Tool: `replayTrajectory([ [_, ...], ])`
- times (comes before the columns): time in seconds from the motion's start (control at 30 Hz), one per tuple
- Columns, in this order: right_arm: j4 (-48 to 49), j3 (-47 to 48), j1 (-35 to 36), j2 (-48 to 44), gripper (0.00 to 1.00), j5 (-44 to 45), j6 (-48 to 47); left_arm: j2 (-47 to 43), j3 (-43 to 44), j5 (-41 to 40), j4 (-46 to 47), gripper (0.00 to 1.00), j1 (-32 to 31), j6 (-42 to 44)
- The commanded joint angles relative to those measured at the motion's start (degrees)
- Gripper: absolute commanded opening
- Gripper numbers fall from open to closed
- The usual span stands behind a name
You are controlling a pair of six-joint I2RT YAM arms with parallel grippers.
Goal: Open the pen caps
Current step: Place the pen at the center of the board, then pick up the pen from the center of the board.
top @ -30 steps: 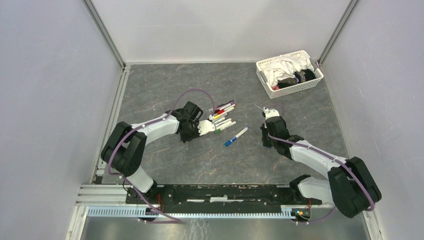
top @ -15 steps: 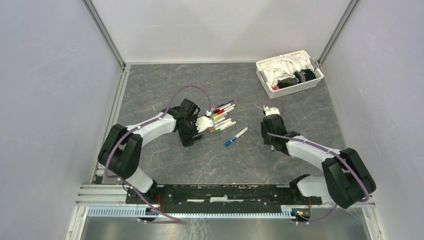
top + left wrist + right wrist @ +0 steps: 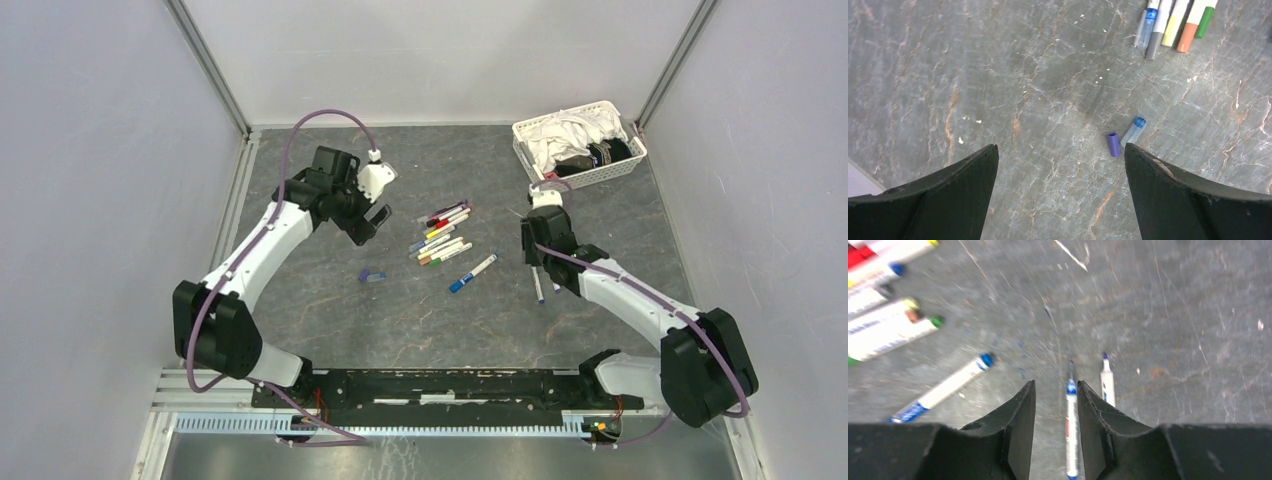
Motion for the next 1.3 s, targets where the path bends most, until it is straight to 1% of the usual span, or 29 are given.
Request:
replayTrajectory([
  [0.0, -0.7, 8.1, 2.4, 1.0, 0.4, -1.6, 1.8, -2.6, 3.5, -0.9, -3.5, 1.0, 2.9, -5.8],
  [0.1, 0.8, 13.1, 6.4, 6.0, 0.42, -6.1, 1.3, -2.9, 4.8, 3.5, -5.6, 1.0, 5.3, -6.1],
  [0.2, 0.4, 19.4, 9.8, 13.4, 0.44, -12.2, -0.5, -3.3, 5.1, 6.4, -7.5, 1.0, 6.5, -6.2],
  [0.3, -1.3, 25.8, 13.0, 20.4, 0.52, -15.8, -6.5, -4.6, 4.4, 9.0, -9.2, 1.0, 7.0, -4.9],
  [0.33, -2.1, 27.6, 13.3, 22.6, 0.56, -17.2, -8.5, -5.2, 4.1, 9.9, -9.7, 1.0, 7.1, -4.4],
  [0.4, -3.5, 30.1, 13.3, 25.8, 0.59, -21.6, -12.7, -6.0, 3.3, 11.7, -10.6, 1.0, 7.2, -3.6],
  [0.47, -5.4, 32.3, 13.1, 28.5, 0.63, -23.1, -16.3, -7.1, 2.7, 12.9, -11.1, 1.0, 7.3, -3.1],
  [0.53, -6.1, 32.5, 12.6, 29.9, 0.66, -23.7, -18.7, -7.9, 2.2, 13.4, -11.6, 1.0, 7.4, -2.5],
  [0.7, -3.5, 29.2, 9.7, 30.1, 0.69, -26.6, -19.3, -9.2, 1.4, 12.2, -12.0, 1.0, 7.4, -2.1],
  [1.0, -1.1, 27.9, 6.2, 33.3, 0.69, -34.1, -21.3, -11.0, 1.3, 11.7, -13.6, 1.0, 7.4, -2.5],
  [1.27, 2.3, 26.6, 6.0, 35.5, 0.67, -36.4, -21.6, -11.0, 2.6, 11.2, -15.3, 1.0, 7.4, -2.1],
])
